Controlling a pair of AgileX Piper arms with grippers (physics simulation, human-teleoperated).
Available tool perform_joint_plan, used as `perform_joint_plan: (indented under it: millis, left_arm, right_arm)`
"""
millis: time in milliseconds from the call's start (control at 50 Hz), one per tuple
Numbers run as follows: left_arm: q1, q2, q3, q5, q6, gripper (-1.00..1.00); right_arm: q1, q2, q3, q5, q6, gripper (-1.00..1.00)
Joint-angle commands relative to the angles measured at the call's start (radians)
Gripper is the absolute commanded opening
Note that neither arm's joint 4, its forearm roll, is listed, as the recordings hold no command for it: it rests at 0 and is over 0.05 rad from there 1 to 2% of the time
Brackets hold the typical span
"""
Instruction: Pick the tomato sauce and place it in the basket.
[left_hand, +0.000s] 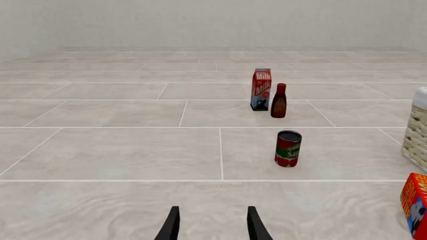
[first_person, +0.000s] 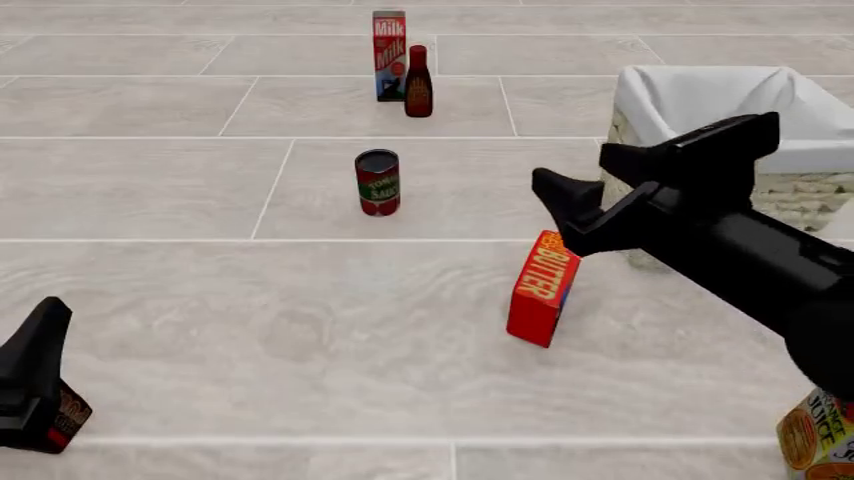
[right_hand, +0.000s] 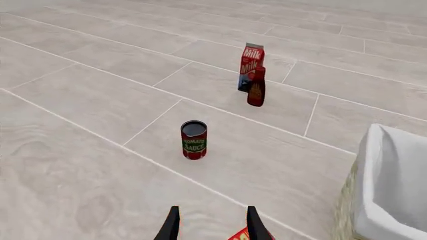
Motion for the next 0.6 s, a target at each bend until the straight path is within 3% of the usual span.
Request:
perform_joint_plan:
  millis: [20, 600]
  left_arm:
    - [0.000, 0.000, 0.000, 0.000, 0.000, 1.00]
    - [0.000, 0.000, 0.000, 0.000, 0.000, 1.00]
  right_arm:
    - [0.013, 0.067, -0.072, 0.030, 0.007, 1.00]
    - [0.013, 0.244, -0.257, 0.086, 0.013, 1.00]
